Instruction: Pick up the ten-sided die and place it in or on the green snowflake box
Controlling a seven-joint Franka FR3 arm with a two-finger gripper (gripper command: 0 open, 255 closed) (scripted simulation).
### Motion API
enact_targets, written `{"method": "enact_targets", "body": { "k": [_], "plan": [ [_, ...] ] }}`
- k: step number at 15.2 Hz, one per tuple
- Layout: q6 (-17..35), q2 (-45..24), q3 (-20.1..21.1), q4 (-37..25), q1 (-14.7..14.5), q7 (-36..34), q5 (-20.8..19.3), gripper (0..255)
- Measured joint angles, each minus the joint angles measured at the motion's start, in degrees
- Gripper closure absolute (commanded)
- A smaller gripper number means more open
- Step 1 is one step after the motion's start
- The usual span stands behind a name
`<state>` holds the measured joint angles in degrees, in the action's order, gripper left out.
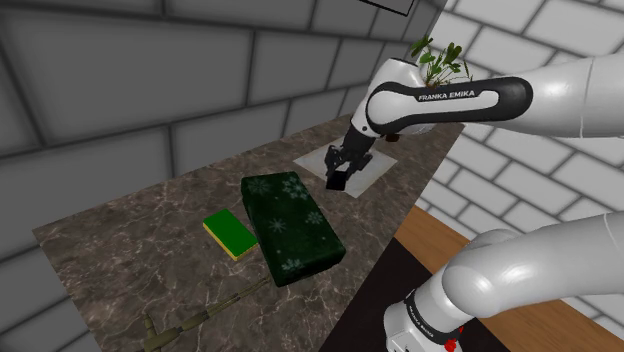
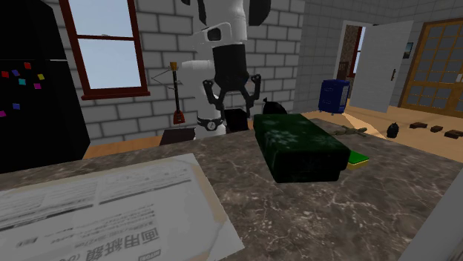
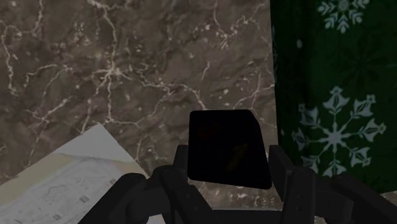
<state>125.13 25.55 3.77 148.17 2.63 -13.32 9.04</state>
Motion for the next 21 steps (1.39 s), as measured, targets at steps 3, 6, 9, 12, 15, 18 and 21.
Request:
{"method": "enact_targets", "body": {
  "k": [3,6,9,12,15,18,21],
  "plan": [
    [-2.88,1.41,-0.06,-1.48,0.06,-0.34,-0.22,255],
    [-5.4,2.12,-0.03,-3.32,0.07,-0.76,-0.38,255],
    [-7.91,2.85,-0.18,-5.1,0.18,-0.93,-0.61,255],
    [-9.75,3.74,0.3,-6.13,-0.11,-1.79,-0.47,255],
    [-10.19,4.15,3.2,-6.61,-1.8,-5.52,0.85,255],
    [-9.58,3.45,6.36,-7.24,-3.48,-9.48,2.2,255],
    [-9.48,2.83,9.84,-8.4,-5.27,-13.94,3.52,255]
  ]
}}
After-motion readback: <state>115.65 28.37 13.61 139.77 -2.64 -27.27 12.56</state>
